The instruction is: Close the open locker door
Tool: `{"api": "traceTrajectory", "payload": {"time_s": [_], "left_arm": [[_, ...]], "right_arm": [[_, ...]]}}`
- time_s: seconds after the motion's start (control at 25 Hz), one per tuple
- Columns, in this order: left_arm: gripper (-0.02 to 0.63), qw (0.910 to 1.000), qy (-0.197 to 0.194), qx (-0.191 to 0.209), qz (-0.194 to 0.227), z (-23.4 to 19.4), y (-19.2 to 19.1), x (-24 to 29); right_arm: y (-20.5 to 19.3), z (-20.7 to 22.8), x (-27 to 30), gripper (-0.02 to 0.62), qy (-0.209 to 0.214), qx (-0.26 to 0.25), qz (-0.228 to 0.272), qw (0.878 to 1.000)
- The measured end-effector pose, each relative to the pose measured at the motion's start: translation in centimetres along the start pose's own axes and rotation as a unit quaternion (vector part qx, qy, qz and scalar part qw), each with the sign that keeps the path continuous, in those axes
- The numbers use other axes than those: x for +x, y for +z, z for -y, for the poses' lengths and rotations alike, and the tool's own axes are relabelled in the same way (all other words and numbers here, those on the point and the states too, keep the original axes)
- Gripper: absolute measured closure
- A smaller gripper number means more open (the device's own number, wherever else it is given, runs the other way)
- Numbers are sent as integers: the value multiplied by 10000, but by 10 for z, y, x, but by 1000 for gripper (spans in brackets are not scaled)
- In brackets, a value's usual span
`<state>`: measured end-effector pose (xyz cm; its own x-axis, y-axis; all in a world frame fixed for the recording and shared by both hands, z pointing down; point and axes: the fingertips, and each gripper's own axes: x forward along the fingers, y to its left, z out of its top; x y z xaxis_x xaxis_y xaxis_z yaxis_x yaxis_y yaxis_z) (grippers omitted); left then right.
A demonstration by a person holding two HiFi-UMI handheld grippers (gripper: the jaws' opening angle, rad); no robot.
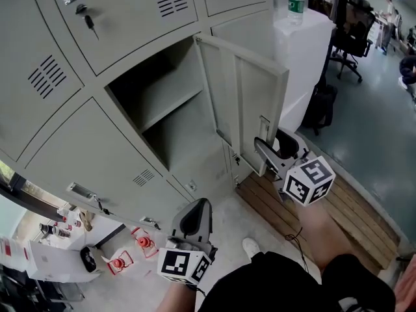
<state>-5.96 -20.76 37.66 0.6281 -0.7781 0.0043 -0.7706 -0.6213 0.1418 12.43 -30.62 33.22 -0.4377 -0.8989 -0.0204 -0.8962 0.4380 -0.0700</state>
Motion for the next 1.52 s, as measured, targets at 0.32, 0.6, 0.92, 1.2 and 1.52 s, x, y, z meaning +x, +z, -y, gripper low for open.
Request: {"api": "traceTrajectory", "payload": {"time_s": [0.32, 0.6, 0.92, 1.2, 1.52], "left_arm": [[588, 10000, 42, -12, 21, -5, 0, 0], [588, 10000, 96, -1, 7, -6, 0, -8], [588, 9996, 261, 37, 80, -12, 6, -21], [588, 9984, 520, 65, 218, -24, 15, -33], [588, 9957, 898, 137, 207, -35, 18, -48]], "right_arm": [[0, -13, 4, 426, 253, -132, -65, 9996], [-3, -37, 7, 420, 450, -345, -171, 9982], [-6, -70, 15, 402, 772, -397, -260, 9959], [-9, -103, 25, 390, 1188, -437, -366, 9913], [-13, -141, 47, 403, 1728, -415, -312, 9836]]}}
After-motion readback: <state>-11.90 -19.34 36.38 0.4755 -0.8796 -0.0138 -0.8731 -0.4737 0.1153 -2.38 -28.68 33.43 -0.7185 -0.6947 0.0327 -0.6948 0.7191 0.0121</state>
